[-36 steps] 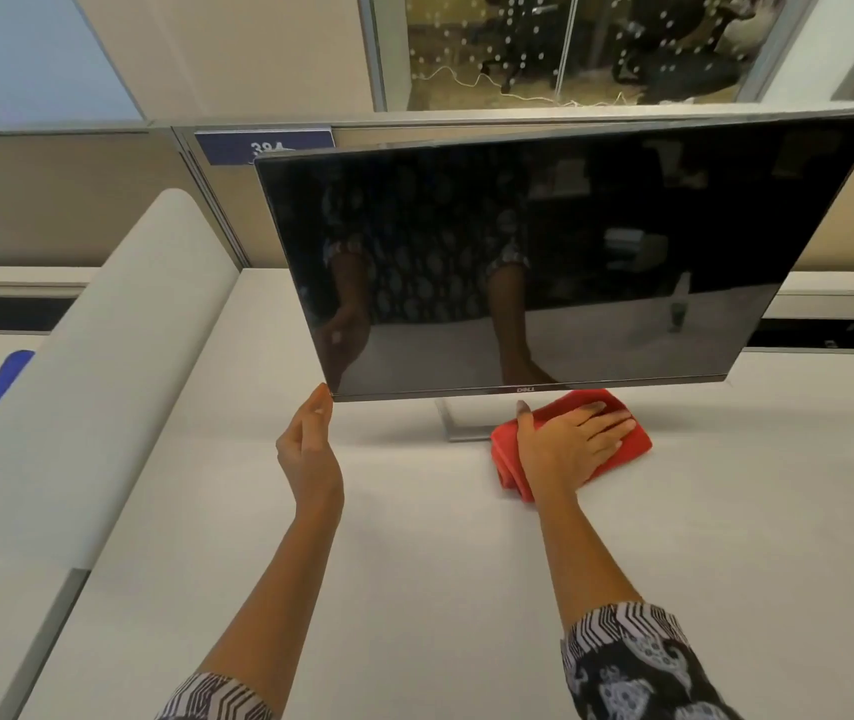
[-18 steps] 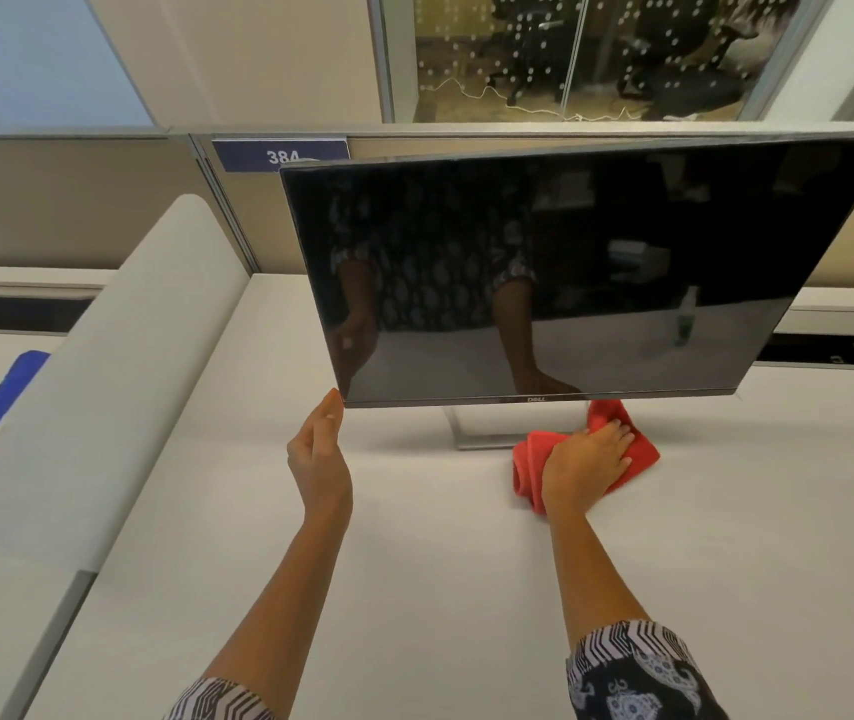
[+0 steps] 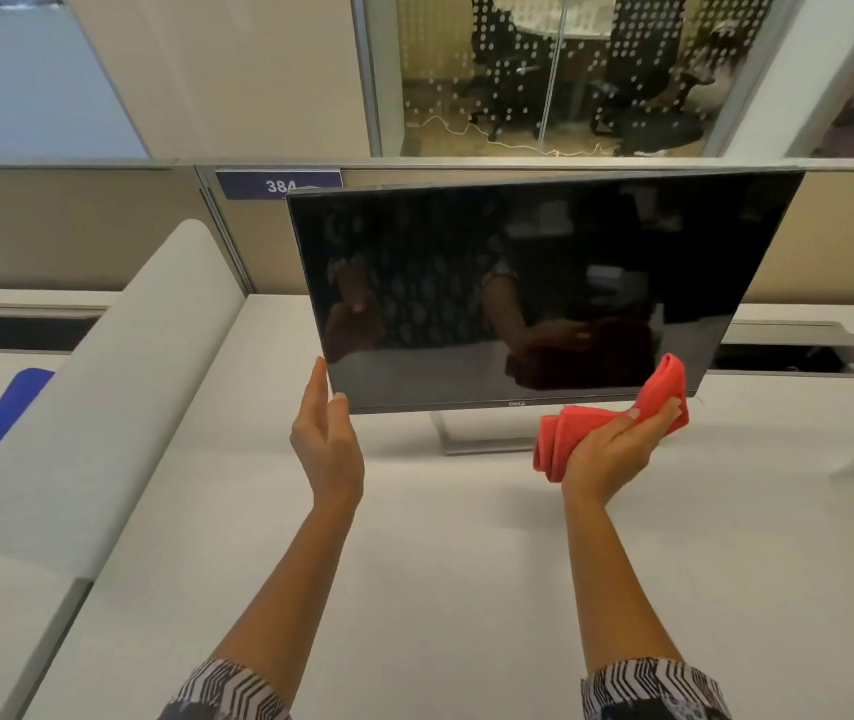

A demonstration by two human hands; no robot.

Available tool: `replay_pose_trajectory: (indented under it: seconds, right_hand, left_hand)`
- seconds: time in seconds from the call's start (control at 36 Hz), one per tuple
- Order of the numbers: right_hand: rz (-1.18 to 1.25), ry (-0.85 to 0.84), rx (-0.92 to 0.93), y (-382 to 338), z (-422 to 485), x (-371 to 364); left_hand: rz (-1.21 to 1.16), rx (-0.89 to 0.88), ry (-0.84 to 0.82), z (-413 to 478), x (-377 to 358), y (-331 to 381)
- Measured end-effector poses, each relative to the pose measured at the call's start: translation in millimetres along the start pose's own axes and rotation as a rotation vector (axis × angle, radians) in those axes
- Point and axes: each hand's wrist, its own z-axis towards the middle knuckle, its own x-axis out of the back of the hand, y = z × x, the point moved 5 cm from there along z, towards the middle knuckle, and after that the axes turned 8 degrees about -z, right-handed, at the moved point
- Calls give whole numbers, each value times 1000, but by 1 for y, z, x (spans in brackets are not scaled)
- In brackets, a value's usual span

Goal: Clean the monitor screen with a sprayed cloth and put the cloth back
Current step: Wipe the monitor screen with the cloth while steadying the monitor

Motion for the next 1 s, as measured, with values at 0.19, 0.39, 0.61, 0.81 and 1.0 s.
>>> replay_pose_trajectory:
  seconds: [0.19, 0.39, 0.61, 0.81, 1.0]
  right_hand:
    - [186, -4, 195, -49, 9, -7]
    - [296, -30, 402, -110, 8, -31]
    - [133, -103, 723, -150, -44, -73]
    - [-216, -83, 991, -134, -60, -93]
    - [-122, 52, 732, -136, -12, -76]
  left_hand:
    - [11, -174, -150, -1, -13, 33]
    - [89, -406, -229, 15, -30, 80]
    - [237, -590, -298, 60, -52, 121]
    - [434, -705, -292, 93, -67, 137]
    - [540, -778, -290, 100, -68, 134]
